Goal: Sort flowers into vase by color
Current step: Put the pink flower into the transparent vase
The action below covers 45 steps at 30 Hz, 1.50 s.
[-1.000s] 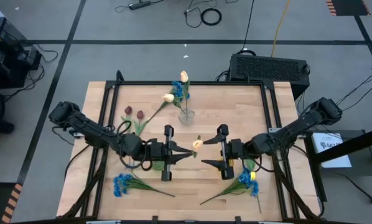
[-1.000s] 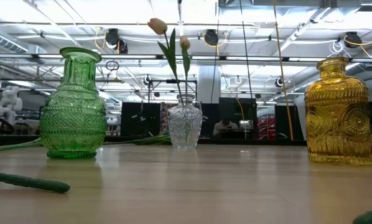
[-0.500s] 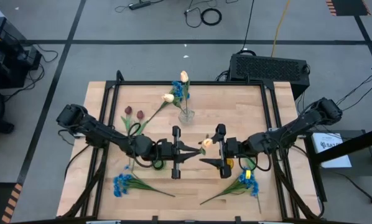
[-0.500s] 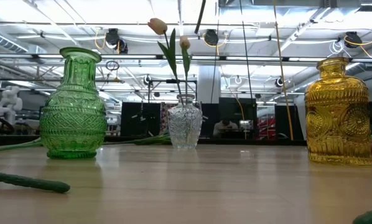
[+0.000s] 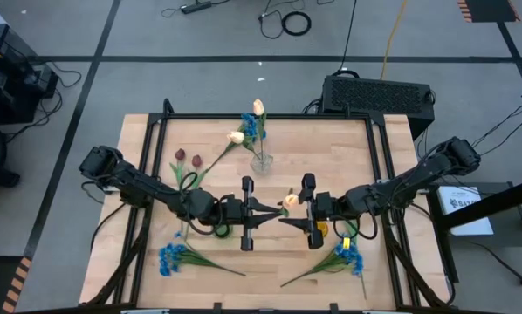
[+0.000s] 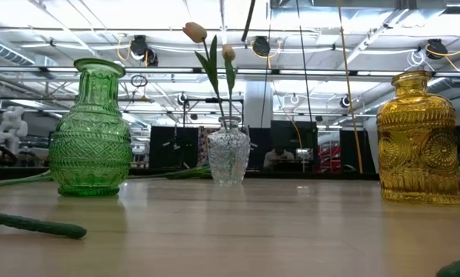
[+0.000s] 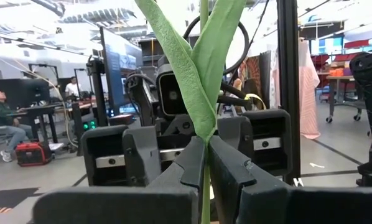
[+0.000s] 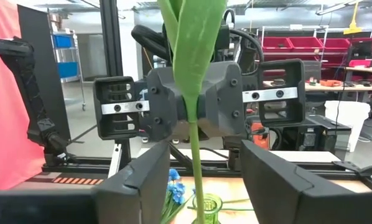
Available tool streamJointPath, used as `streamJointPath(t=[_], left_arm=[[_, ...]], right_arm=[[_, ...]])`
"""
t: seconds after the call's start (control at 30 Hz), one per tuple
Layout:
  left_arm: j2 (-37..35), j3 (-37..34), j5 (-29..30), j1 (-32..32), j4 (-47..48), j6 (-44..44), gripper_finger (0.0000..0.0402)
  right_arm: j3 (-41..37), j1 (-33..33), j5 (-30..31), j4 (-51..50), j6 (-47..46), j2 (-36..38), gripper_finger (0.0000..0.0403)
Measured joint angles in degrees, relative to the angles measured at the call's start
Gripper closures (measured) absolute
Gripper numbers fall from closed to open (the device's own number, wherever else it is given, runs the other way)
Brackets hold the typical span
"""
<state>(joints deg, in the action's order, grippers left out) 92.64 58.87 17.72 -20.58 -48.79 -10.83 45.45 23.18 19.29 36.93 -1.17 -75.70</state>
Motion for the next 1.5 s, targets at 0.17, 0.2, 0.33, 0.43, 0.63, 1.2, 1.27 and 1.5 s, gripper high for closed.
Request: streamJointPath(t=[0.17, 0.2, 0.33, 0.43, 0.63, 1.2, 1.27, 1.5], left_arm=[[0.0, 0.0, 0.0, 0.3, 0.2, 0.0, 0.0380], [0.0, 0.0, -0.1, 0.3, 0.2, 0.0, 0.0380], [0.0, 0.0, -0.3, 0.5, 0.1, 0.0, 0.0380], [0.0, 0.0, -0.3, 0.6, 0.1, 0.2, 0.0380], [0.0, 0.0, -0.3, 0.6, 0.1, 0.5, 0.0380], [0.0, 0.1, 0.8, 1.2, 3.0, 1.2, 0.0380], [0.0, 0.1, 1.0, 1.2, 3.0, 0.3, 0.0378], [-1.0, 0.1, 4.8, 0.3, 6.2, -1.5, 0.0320]], right_arm=[[0.0, 0.0, 0.0, 0.0, -0.1, 0.0, 0.0233], [0.0, 0.0, 0.0, 0.0, -0.1, 0.0, 0.0235], [0.0, 0.0, 0.0, 0.0, -0.1, 0.0, 0.0242], [0.0, -0.3, 0.0, 0.0, -0.1, 0.0, 0.0251], [0.0, -1.2, -0.1, -0.4, -1.3, 0.0, 0.0294], [0.0, -1.3, -0.2, -1.0, -0.3, 0.0, 0.0399], [0.0, -1.3, -0.1, -1.0, -0.1, 0.0, 0.0399], [0.0, -1.4, 0.2, -1.2, 0.1, 0.0, 0.0401]])
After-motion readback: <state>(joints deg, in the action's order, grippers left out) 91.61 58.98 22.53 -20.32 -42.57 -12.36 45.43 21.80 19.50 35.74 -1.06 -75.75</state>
